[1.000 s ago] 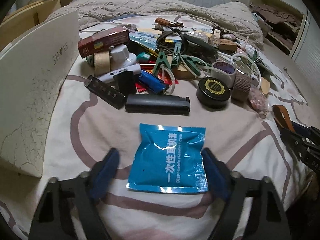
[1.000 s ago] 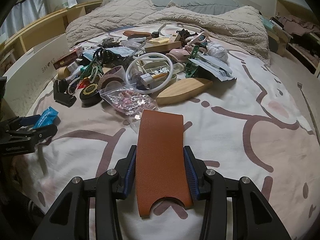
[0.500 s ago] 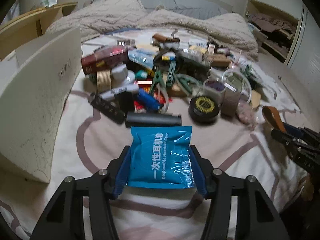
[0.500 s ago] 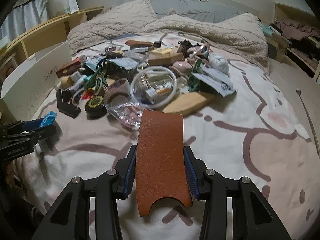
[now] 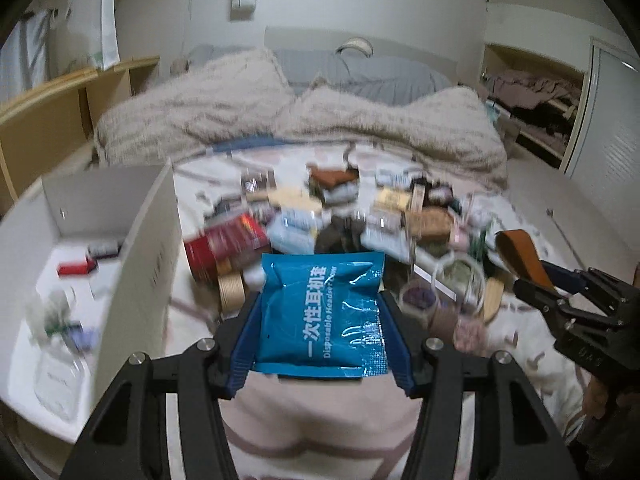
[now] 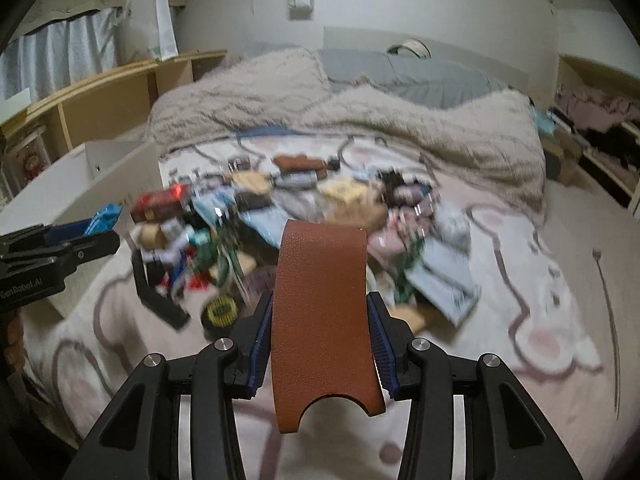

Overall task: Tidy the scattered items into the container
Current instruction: 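Carry the blue packet and leather strip over the white box with both tools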

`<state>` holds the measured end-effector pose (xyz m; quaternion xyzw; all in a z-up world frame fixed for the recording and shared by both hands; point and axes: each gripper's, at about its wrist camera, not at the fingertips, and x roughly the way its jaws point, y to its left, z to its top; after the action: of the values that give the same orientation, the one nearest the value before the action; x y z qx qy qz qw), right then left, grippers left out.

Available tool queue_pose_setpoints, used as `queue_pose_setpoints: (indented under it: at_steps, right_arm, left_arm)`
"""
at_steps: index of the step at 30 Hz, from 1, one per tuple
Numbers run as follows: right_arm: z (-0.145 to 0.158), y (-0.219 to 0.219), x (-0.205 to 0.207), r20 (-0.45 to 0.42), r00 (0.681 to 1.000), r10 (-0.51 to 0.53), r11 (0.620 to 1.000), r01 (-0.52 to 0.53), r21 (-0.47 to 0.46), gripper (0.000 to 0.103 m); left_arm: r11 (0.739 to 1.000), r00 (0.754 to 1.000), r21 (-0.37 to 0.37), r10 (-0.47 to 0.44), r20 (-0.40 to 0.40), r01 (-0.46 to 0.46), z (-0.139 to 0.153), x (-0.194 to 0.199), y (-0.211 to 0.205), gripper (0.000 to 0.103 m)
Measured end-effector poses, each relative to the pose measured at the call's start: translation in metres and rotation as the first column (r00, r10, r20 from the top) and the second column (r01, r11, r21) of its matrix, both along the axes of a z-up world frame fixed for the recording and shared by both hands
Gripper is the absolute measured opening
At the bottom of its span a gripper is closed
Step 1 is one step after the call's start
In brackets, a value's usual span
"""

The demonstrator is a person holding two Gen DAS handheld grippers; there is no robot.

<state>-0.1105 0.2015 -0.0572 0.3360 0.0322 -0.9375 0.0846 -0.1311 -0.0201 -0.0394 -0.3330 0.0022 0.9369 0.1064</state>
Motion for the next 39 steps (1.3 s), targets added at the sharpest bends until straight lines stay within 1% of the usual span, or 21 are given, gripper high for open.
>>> queue_pose_setpoints:
  at_steps: [5, 10, 15, 19, 21, 26, 30, 35, 39]
  right_arm:
    - [0.026, -0.019, -0.018, -0.050, 0.998, 0.031, 1.000, -0.031, -0.002, 0.045]
    - [0.048, -0.045, -0.037, -0.084, 0.994, 0.070, 0.997, -0.071, -0.006, 0.045]
    - [0.064, -0.073, -0.059, -0.096, 0.989, 0.108, 0.994, -0.111, -0.024, 0.045]
    - [0.072, -0.097, -0.072, -0.093, 0.986, 0.141, 0.988, -0.146, -0.042, 0.045]
    - [0.075, -0.112, -0.078, -0.092, 0.982, 0.163, 0.985, -0.167, -0.045, 0.045]
    - [0.079, -0.147, -0.093, -0.058, 0.975, 0.214, 0.972, -0.218, -0.087, 0.045]
    - [0.082, -0.171, -0.101, -0.044, 0.972, 0.233, 0.965, -0.236, -0.113, 0.045]
    - [0.085, -0.207, -0.108, -0.043, 0.966, 0.256, 0.960, -0.260, -0.102, 0.045]
    - [0.087, -0.234, -0.112, -0.027, 0.957, 0.288, 0.951, -0.290, -0.109, 0.045]
  left_arm:
    - [1.000, 0.998, -0.009, -0.015, -0.060, 0.014, 0.028, -0.011, -0.014, 0.056]
    - [1.000, 0.995, -0.025, 0.017, -0.102, -0.019, 0.051, -0.023, -0.043, 0.056]
    - [0.994, 0.988, -0.040, 0.092, -0.128, -0.098, 0.065, -0.032, -0.085, 0.056]
    - [0.983, 0.977, -0.037, 0.172, -0.128, -0.178, 0.071, -0.037, -0.128, 0.056]
    - [0.976, 0.970, -0.038, 0.207, -0.123, -0.213, 0.072, -0.038, -0.147, 0.056]
    - [0.951, 0.946, -0.006, 0.307, -0.100, -0.309, 0.069, -0.037, -0.197, 0.056]
    - [0.934, 0.932, 0.015, 0.358, -0.061, -0.358, 0.062, -0.034, -0.230, 0.056]
    - [0.913, 0.913, -0.012, 0.407, -0.040, -0.407, 0.052, -0.026, -0.254, 0.056]
    - [0.903, 0.903, -0.021, 0.429, -0.017, -0.429, 0.042, -0.023, -0.268, 0.056]
